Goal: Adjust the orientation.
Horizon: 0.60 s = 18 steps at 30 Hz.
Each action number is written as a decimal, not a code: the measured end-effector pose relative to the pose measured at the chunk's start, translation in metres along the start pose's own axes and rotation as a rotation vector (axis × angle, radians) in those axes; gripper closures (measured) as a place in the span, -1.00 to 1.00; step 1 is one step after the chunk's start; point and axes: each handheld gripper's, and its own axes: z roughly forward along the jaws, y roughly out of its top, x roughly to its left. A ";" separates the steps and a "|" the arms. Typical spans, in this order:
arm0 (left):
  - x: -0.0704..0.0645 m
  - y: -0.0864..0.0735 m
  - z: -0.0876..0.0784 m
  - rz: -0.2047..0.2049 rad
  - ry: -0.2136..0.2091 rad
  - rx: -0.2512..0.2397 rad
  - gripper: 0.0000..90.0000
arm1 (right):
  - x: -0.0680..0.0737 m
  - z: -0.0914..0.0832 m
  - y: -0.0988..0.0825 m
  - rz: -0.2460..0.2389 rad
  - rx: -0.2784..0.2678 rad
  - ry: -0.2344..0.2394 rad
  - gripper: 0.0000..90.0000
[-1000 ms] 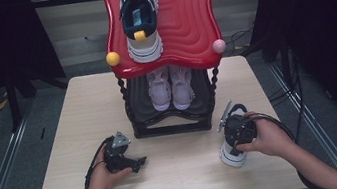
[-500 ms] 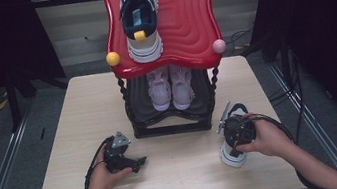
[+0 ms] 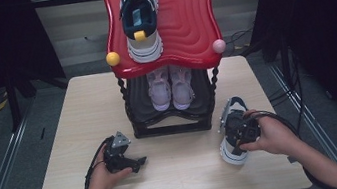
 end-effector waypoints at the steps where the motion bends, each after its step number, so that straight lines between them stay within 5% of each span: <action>1: 0.000 0.000 0.000 0.000 0.000 0.000 -1.00 | 0.000 -0.004 0.000 -0.005 -0.006 0.003 0.64; 18: 0.000 0.000 0.000 0.003 -0.001 0.003 -1.00 | 0.001 -0.062 -0.002 -0.031 -0.013 -0.028 0.64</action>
